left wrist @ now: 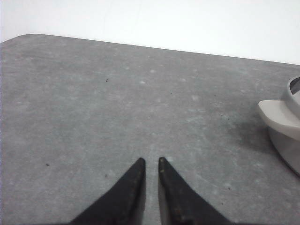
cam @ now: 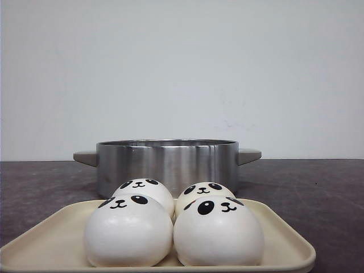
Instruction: Steam buns
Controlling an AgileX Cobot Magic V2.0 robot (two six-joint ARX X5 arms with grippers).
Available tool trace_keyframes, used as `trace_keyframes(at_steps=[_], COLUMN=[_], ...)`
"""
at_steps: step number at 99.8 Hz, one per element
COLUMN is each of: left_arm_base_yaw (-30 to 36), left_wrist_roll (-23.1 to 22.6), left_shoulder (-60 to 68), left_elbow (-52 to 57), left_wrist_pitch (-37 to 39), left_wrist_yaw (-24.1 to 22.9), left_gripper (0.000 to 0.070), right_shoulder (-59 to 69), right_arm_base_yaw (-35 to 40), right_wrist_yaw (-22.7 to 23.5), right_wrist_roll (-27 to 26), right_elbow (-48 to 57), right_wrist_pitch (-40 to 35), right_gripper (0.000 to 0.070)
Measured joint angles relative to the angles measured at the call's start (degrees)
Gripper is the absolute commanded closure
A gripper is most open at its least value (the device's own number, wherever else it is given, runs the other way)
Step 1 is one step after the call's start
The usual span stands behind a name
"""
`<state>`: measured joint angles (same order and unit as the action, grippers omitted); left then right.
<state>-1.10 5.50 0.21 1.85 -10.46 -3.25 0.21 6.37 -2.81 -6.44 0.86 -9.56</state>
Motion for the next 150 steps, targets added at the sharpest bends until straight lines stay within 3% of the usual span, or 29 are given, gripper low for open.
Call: trace_keyframes(at_steps=[126, 141, 150], left_arm_base_yaw=[0.0, 0.0, 0.0], left_wrist_roll=[0.0, 0.3, 4.3], left_shoulder=[0.0, 0.0, 0.0], left_elbow=[0.0, 0.0, 0.0], left_wrist_pitch=[0.0, 0.0, 0.0], left_wrist_yaw=[0.0, 0.0, 0.6], left_gripper=[0.07, 0.07, 0.07], right_shoulder=[0.0, 0.0, 0.0], right_arm_base_yaw=[0.0, 0.0, 0.0], right_wrist_yaw=[0.1, 4.3, 9.8], right_wrist_roll=[-0.1, -4.9, -11.0], right_elbow=[0.0, 0.0, 0.0], right_wrist_pitch=[0.7, 5.8, 11.6], right_gripper=[0.0687, 0.0687, 0.0693])
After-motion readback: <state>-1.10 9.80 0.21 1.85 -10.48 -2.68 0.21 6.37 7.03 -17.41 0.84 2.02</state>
